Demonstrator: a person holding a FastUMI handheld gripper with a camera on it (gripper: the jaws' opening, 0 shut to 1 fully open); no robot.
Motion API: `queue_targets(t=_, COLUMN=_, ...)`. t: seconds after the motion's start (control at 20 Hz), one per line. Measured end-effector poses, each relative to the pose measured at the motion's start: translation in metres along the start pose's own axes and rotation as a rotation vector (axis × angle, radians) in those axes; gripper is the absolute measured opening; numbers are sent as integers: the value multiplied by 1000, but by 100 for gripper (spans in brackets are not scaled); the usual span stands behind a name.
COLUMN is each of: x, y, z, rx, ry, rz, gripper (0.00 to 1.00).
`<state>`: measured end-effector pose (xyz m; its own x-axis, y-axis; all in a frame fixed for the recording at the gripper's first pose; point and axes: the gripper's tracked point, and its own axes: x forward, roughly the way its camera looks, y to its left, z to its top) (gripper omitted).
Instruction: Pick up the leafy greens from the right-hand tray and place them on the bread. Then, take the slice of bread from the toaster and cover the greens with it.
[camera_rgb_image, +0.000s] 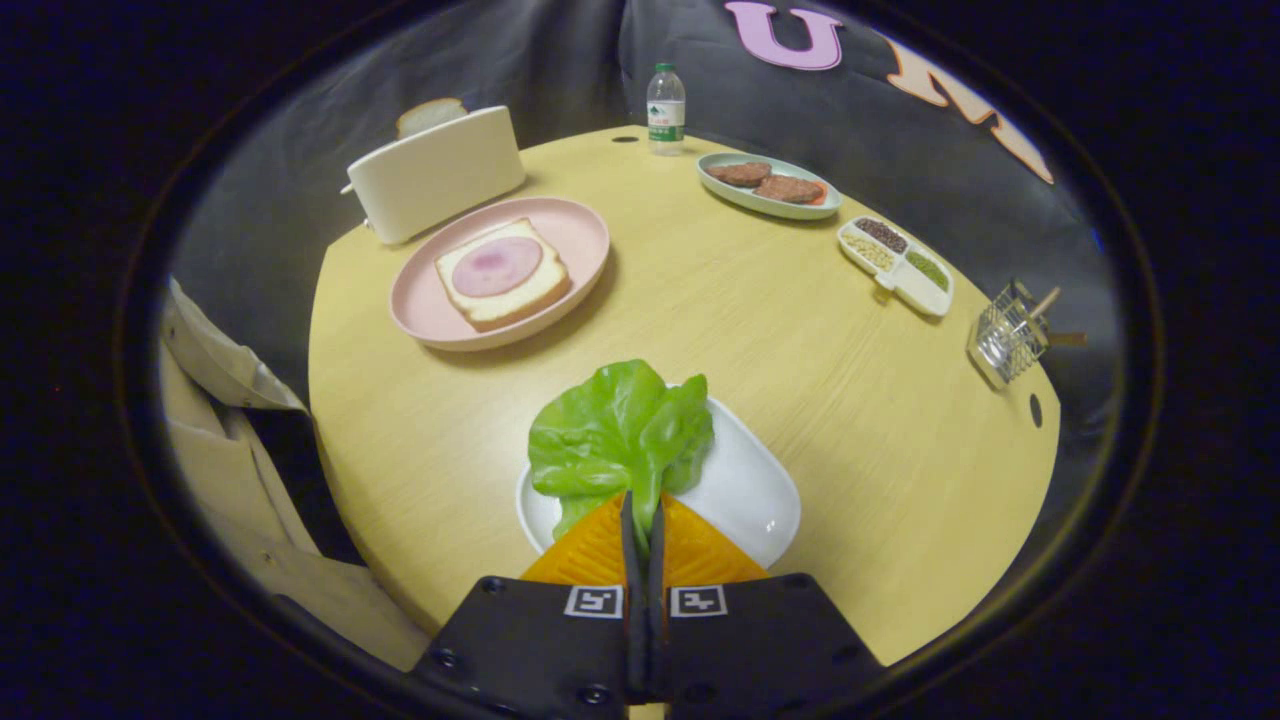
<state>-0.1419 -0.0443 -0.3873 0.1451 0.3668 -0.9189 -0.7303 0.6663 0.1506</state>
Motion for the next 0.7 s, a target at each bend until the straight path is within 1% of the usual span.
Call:
queue_targets(t=0.15, x=-11, y=-2, z=12, rx=25, ry=-19, rz=-31, gripper=4)
queue_targets(t=0.3, x=-23, y=8, z=31, rx=29, ry=-46, rz=-37, gripper=4)
queue_targets(t=0.5, x=-30, y=30, z=66, rx=-24, ry=-73, rz=-30, gripper=3)
queue_targets(t=0.7, x=-25, y=55, z=94, rx=-68, ry=-95, rz=-7, gripper=4)
